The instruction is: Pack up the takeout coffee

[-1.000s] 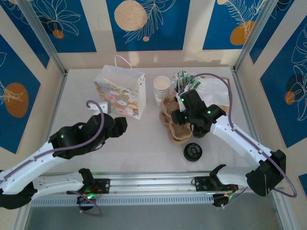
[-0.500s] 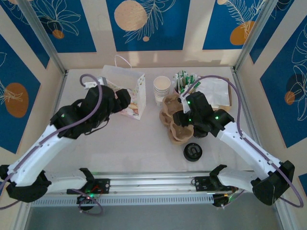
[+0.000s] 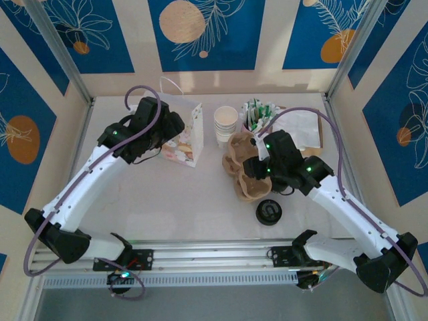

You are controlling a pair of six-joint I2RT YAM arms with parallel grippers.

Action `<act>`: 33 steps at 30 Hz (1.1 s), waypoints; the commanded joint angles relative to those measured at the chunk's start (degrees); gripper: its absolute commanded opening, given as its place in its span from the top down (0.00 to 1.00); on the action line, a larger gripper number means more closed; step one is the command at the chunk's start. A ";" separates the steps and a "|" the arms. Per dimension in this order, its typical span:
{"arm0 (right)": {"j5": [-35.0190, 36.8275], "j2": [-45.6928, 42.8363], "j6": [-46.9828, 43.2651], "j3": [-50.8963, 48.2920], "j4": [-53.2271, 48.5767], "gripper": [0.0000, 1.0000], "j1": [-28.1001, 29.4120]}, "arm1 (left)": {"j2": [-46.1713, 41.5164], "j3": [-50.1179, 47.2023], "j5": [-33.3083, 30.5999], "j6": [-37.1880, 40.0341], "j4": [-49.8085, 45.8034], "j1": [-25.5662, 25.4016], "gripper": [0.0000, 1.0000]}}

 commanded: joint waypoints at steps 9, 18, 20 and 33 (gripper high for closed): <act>0.86 -0.75 0.73 1.61 -2.58 0.64 2.27 | 1.57 -1.73 -0.21 -0.89 5.50 4.13 0.42; 2.18 -0.75 1.03 2.07 -3.27 0.64 3.03 | 0.96 -4.85 3.81 -1.06 9.83 5.72 0.72; 2.42 -0.84 0.99 2.26 -3.48 0.64 3.12 | 0.63 -5.11 4.57 -0.66 10.03 5.81 0.74; 3.50 -1.19 1.33 3.15 -4.44 0.65 3.82 | -3.65 -7.18 6.90 4.31 10.81 6.85 0.95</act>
